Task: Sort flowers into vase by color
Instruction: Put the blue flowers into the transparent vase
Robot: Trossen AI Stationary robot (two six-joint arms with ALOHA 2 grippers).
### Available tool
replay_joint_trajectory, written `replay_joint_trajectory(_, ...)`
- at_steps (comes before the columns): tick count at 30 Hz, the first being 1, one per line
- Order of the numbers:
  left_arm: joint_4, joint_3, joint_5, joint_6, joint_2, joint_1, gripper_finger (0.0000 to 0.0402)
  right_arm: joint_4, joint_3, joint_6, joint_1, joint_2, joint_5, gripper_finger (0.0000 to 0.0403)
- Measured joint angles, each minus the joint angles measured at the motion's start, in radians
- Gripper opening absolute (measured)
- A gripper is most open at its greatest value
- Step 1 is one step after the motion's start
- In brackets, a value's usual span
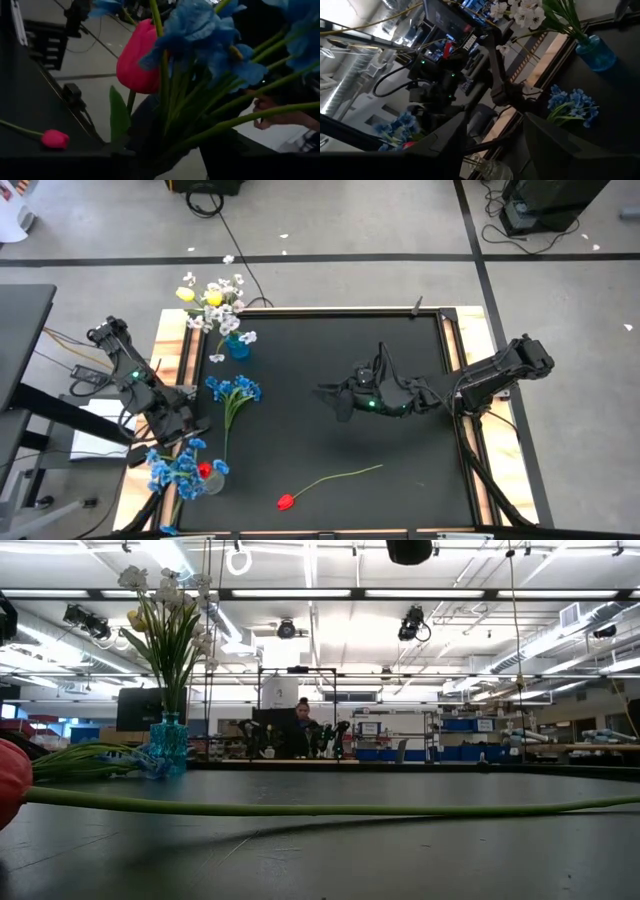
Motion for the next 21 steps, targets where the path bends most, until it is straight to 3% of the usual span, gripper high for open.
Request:
replay_joint_trajectory(10, -0.053, 0.0, 0.192, -0.045, -0.006, 0.0, 0.0201, 0.007, 0.0, -0.025, 0.003, 0.0, -0.041, 0.0203)
replay_joint_trajectory(18, -0.089, 0.0, 0.295, -0.08, -0.021, 0.0, 0.0205, 0.007, 0.0, -0.027, 0.003, 0.0, -0.042, 0.0205)
replay_joint_trajectory(21, -0.191, 0.02, 0.319, -0.104, -0.043, 0.0, 0.0205, 0.006, 0.0, -0.031, 0.003, 0.0, -0.042, 0.0206)
